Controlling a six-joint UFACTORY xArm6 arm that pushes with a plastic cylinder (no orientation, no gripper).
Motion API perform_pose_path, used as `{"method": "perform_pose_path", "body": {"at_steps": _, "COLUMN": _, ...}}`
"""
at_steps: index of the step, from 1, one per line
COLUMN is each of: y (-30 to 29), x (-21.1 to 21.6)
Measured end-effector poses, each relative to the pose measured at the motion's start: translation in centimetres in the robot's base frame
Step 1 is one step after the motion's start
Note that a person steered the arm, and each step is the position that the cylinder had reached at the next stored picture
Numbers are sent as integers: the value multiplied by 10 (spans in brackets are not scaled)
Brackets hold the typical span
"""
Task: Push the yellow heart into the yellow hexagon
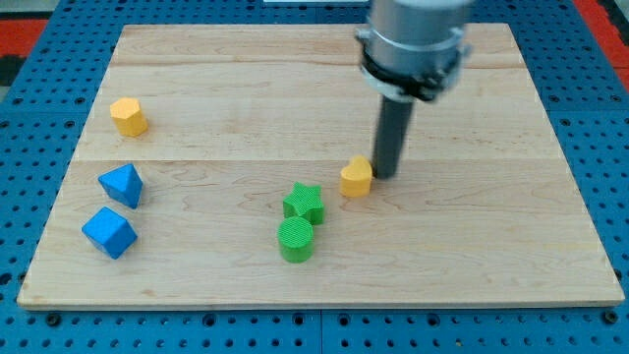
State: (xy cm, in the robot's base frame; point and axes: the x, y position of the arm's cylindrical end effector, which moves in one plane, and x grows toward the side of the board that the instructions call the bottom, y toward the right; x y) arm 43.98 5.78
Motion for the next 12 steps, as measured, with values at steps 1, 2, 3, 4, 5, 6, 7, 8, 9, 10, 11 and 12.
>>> {"method": "perform_pose_path", "body": {"at_steps": 1, "y": -13, "x": -2}}
{"method": "perform_pose_path", "body": {"at_steps": 2, "y": 54, "x": 12}}
{"method": "perform_pose_path", "body": {"at_steps": 3, "y": 33, "x": 59}}
{"method": "perform_pose_path", "body": {"at_steps": 4, "y": -49, "x": 11}}
{"method": "perform_pose_path", "body": {"at_steps": 5, "y": -99, "x": -16}}
{"method": "perform_pose_path", "body": {"at_steps": 6, "y": -145, "x": -25}}
{"method": "perform_pose_path", "body": {"at_steps": 7, "y": -198, "x": -31}}
{"method": "perform_pose_path", "body": {"at_steps": 8, "y": -222, "x": -32}}
{"method": "perform_pose_path", "body": {"at_steps": 9, "y": -236, "x": -34}}
{"method": "perform_pose_path", "body": {"at_steps": 10, "y": -237, "x": -37}}
{"method": "perform_pose_path", "body": {"at_steps": 11, "y": -237, "x": -42}}
{"method": "perform_pose_path", "body": {"at_steps": 12, "y": -236, "x": -44}}
